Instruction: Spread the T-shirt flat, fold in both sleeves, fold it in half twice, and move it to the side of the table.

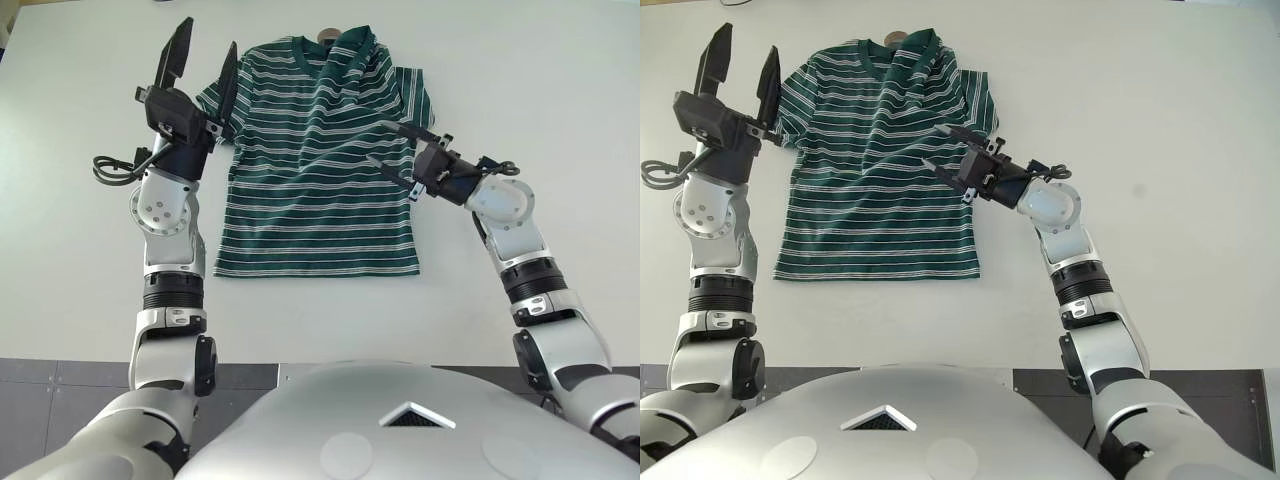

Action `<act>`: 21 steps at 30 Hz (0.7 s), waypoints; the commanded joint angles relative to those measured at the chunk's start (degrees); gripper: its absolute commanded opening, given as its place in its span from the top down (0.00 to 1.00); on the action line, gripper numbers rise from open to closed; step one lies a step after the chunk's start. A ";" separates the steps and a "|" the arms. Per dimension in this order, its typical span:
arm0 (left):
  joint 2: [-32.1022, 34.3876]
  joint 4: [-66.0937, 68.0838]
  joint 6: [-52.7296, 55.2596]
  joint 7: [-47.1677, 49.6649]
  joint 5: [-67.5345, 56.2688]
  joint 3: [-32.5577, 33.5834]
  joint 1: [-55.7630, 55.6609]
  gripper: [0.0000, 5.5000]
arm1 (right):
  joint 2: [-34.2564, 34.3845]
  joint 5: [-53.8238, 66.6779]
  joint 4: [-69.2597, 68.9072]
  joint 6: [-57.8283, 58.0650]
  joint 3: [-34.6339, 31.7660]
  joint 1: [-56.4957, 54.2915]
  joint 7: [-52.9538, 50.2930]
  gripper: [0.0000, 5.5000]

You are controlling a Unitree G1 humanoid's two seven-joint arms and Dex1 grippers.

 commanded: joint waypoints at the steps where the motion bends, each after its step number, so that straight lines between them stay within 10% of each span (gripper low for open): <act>1: -0.11 2.16 -0.77 0.92 2.13 -0.50 -1.29 0.57 | -0.91 0.34 -1.32 0.85 0.17 -0.66 0.96 0.57; 21: -2.13 3.55 -2.88 5.82 7.31 -2.23 -2.89 0.57 | -6.35 -0.01 -12.03 3.88 -0.07 3.86 1.73 0.57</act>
